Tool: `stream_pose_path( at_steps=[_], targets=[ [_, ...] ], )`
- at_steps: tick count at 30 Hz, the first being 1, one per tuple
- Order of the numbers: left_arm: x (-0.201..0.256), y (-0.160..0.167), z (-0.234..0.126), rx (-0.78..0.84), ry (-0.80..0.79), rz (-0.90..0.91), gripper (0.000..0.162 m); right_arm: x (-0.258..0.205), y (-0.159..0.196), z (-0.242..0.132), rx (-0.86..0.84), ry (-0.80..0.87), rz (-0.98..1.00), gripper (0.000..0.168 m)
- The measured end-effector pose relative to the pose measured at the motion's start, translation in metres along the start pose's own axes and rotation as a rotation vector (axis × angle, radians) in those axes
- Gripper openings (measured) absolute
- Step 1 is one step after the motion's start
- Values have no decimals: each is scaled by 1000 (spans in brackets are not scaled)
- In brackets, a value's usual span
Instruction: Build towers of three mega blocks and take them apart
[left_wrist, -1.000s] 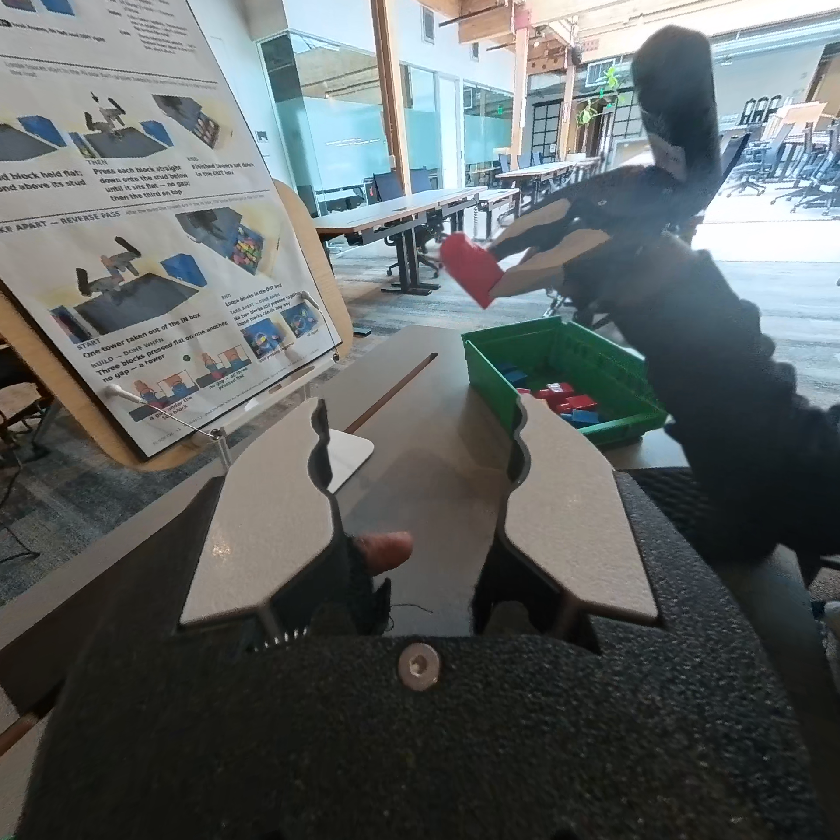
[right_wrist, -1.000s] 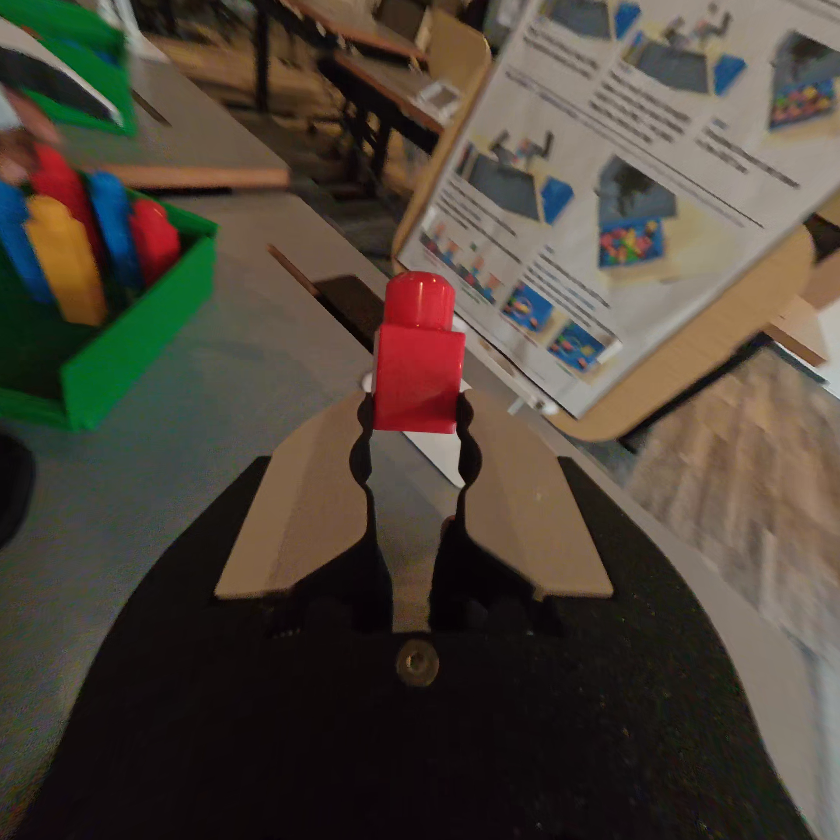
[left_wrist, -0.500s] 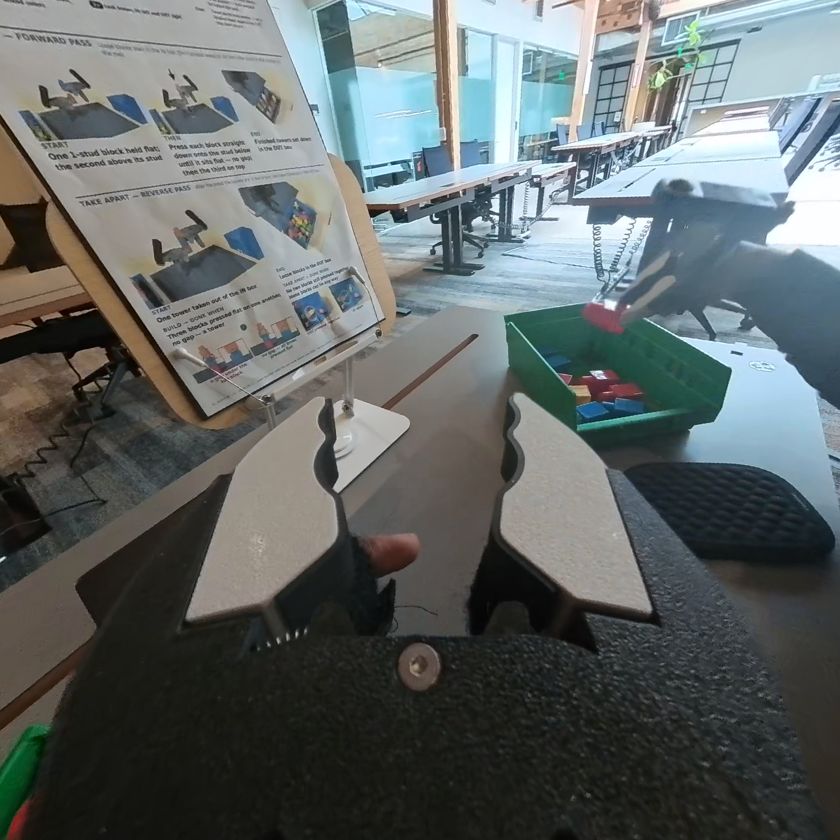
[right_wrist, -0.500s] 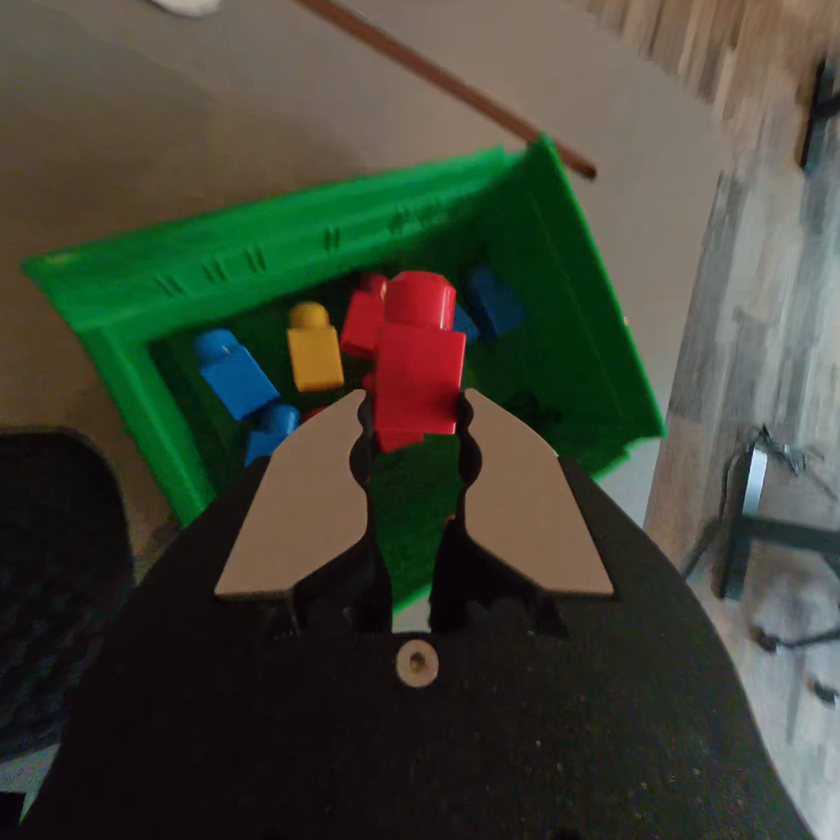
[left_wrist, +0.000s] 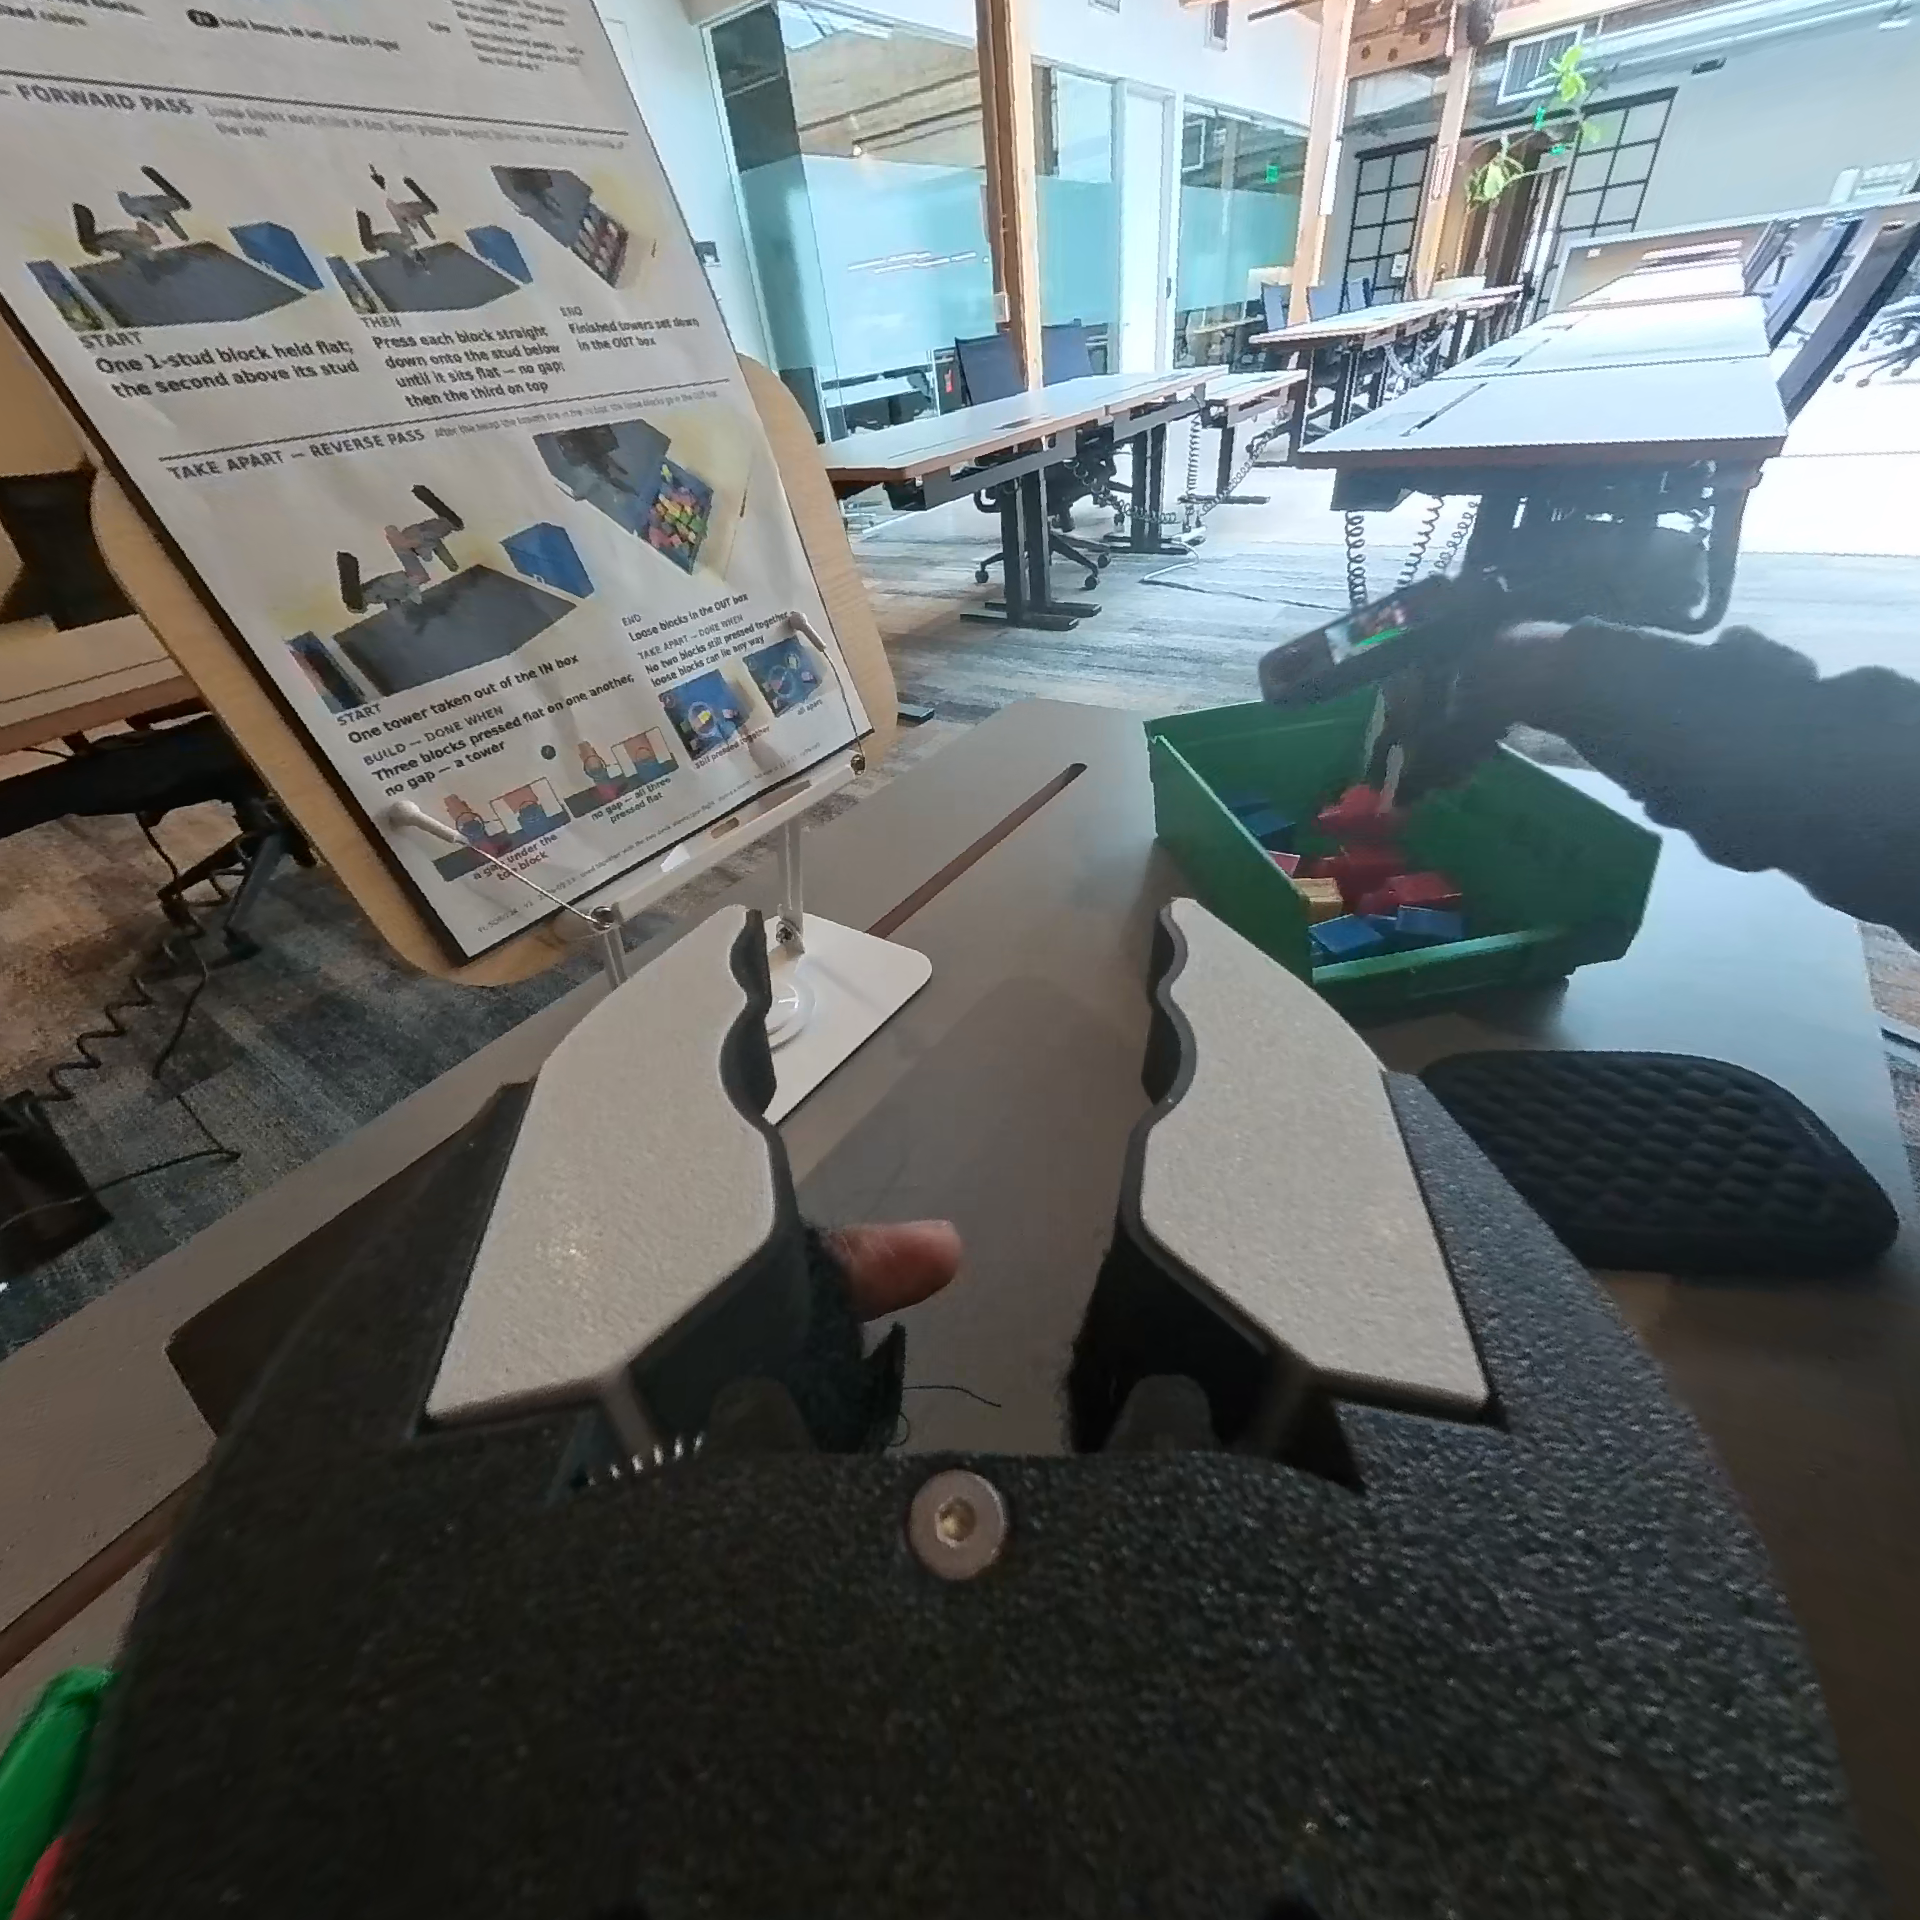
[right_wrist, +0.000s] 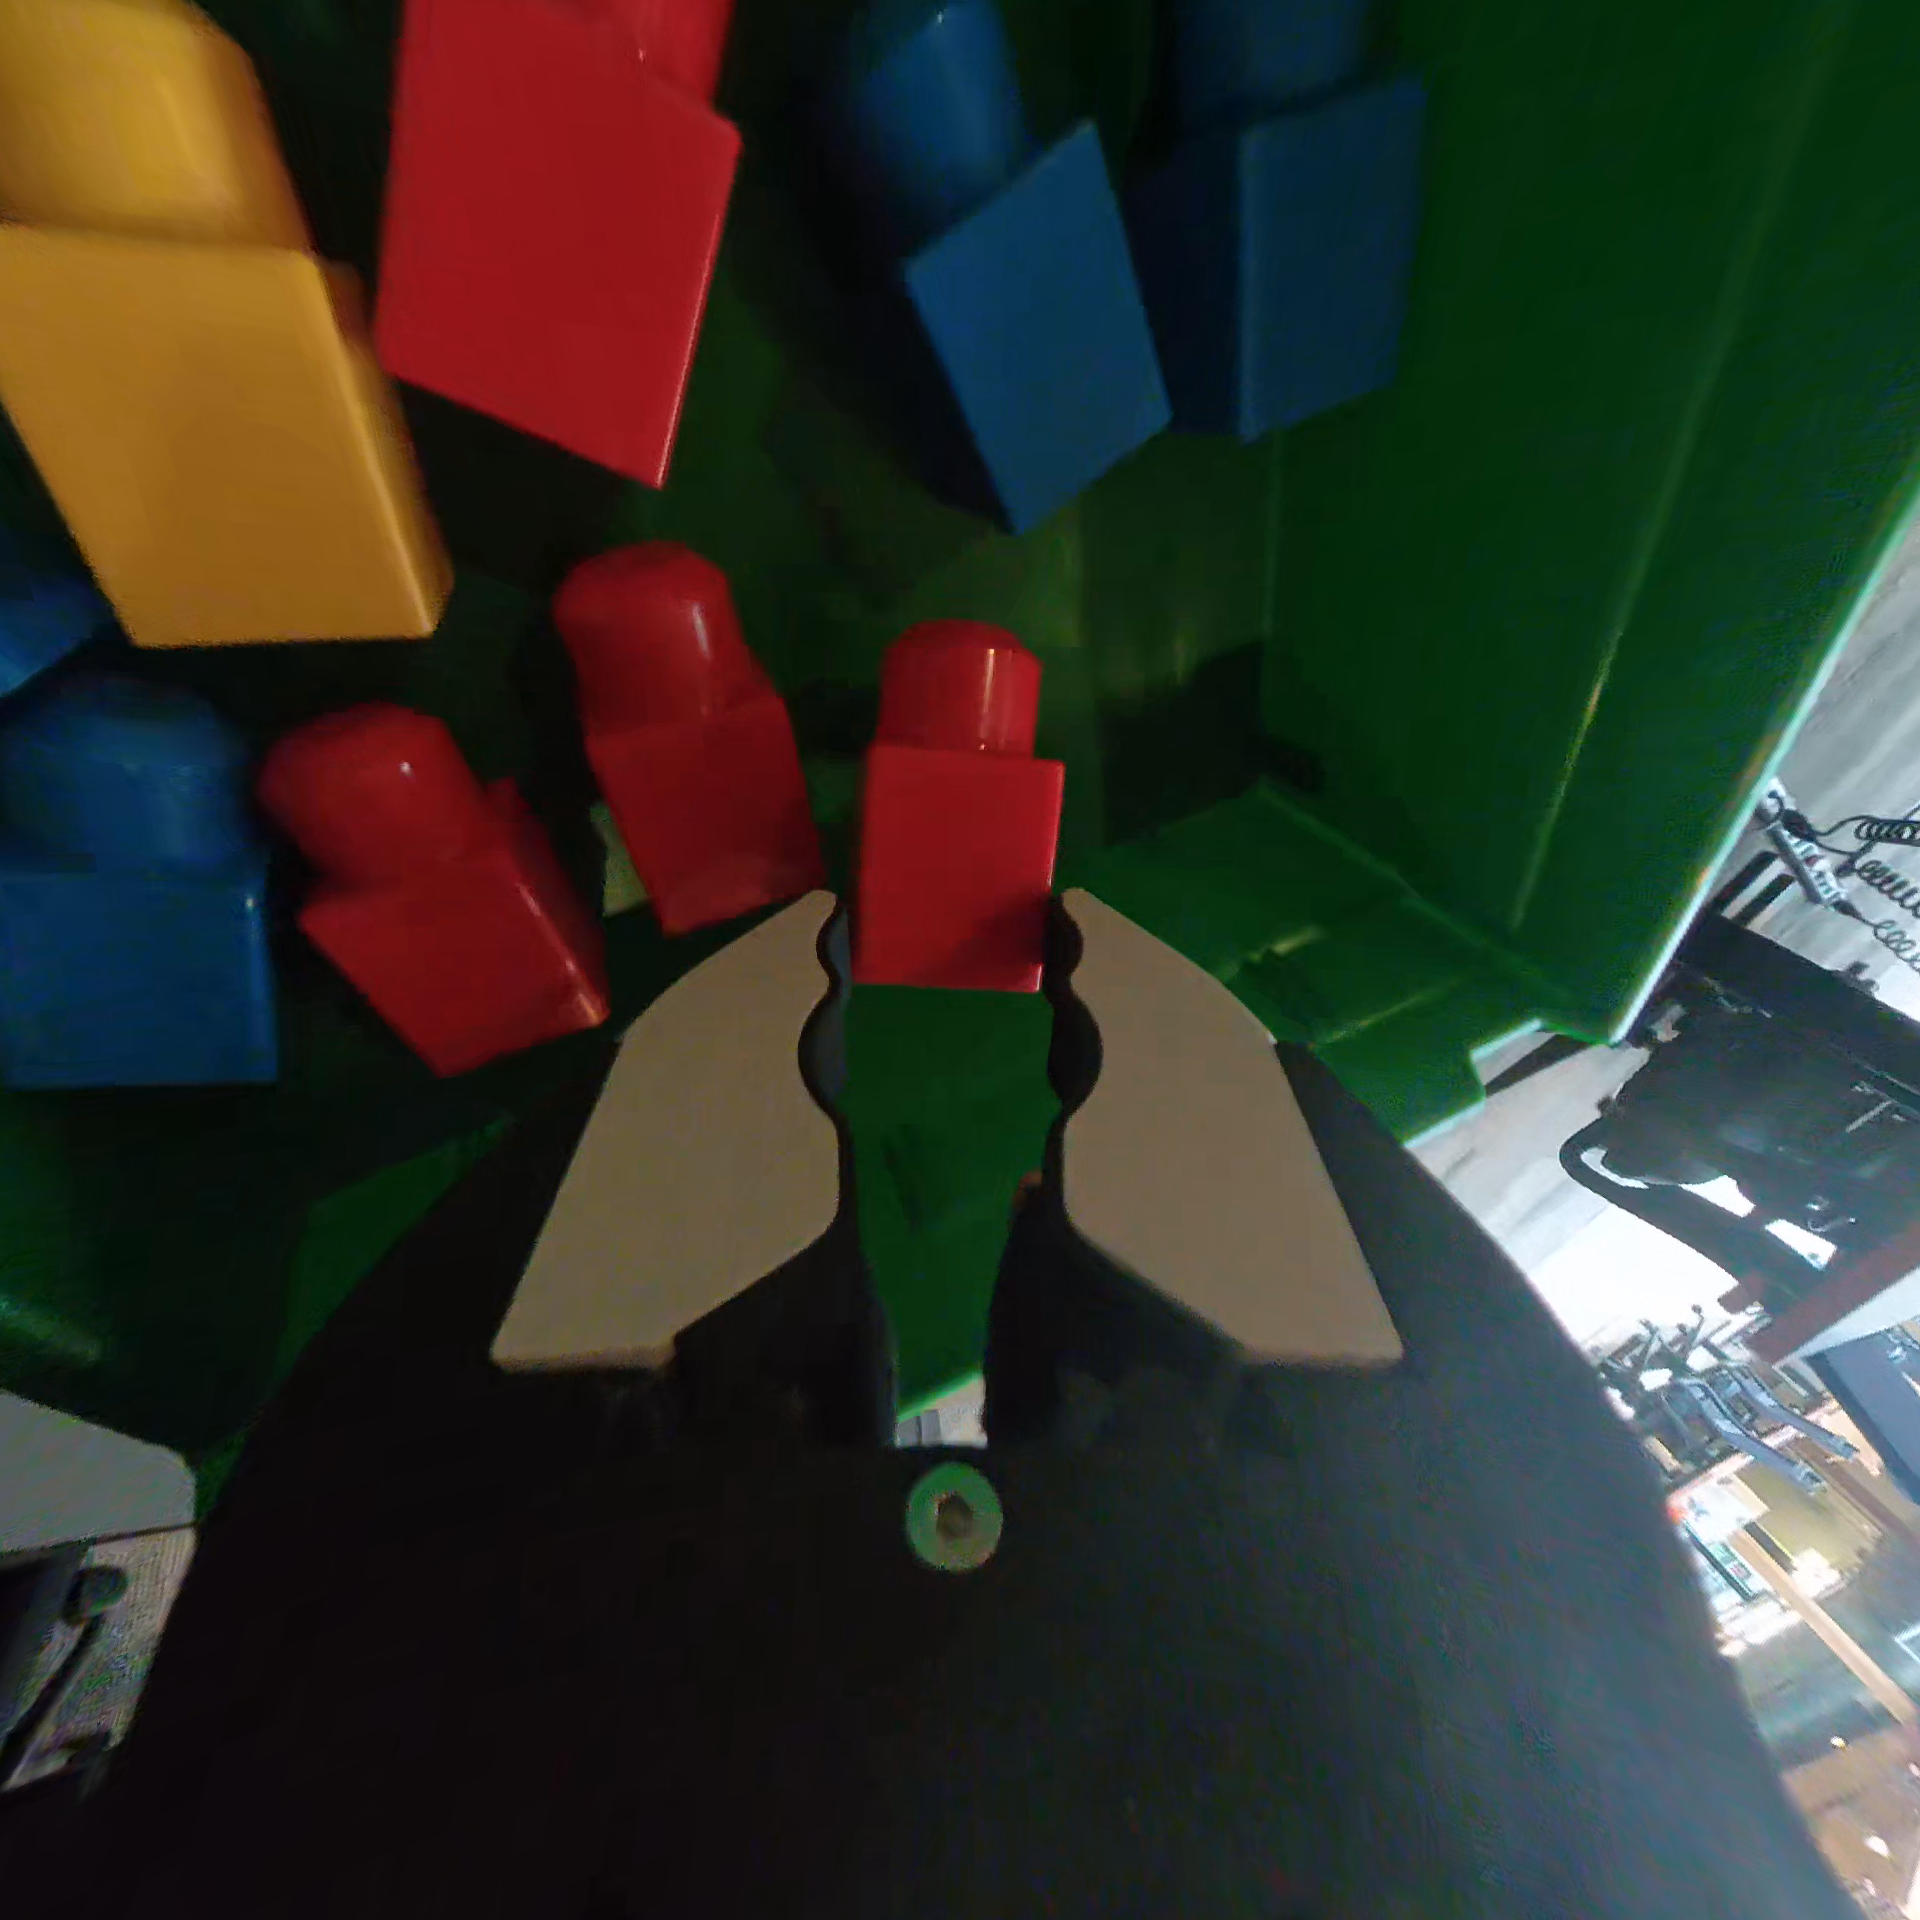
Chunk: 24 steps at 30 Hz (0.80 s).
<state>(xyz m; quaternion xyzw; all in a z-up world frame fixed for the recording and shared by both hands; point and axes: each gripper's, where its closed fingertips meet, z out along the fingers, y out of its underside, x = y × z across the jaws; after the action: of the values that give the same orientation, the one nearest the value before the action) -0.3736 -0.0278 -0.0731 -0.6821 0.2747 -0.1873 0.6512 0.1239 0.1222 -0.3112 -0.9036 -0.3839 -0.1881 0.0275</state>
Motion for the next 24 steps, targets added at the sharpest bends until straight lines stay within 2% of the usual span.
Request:
stream_pose_path(
  at_steps=[9, 12, 15, 17, 20, 22, 24],
  targets=[
    [0, 2, 2, -10, 6, 3, 69, -4, -18, 12, 50, -70, 39, 36],
    [1, 5, 6, -29, 8, 6, 69, -1, -14, 16, 27, -58, 64, 36],
    [5, 6, 8, -42, 13, 17, 69, 5, -17, 5, 61, -17, 107, 40],
    [6, 7, 9, -48, 17, 22, 69, 9, -25, -15, 147, 22, 143, 48],
    [5, 7, 12, -50, 13, 20, 69, 7, -48, -60, 361, 39, 198, 57],
    [3, 7, 12, -42, 7, 12, 68, -5, -72, -104, 577, 19, 203, 62],
    [1, 6, 12, -33, -4, 5, 67, -23, -100, -162, 862, -30, 178, 63]
  ],
)
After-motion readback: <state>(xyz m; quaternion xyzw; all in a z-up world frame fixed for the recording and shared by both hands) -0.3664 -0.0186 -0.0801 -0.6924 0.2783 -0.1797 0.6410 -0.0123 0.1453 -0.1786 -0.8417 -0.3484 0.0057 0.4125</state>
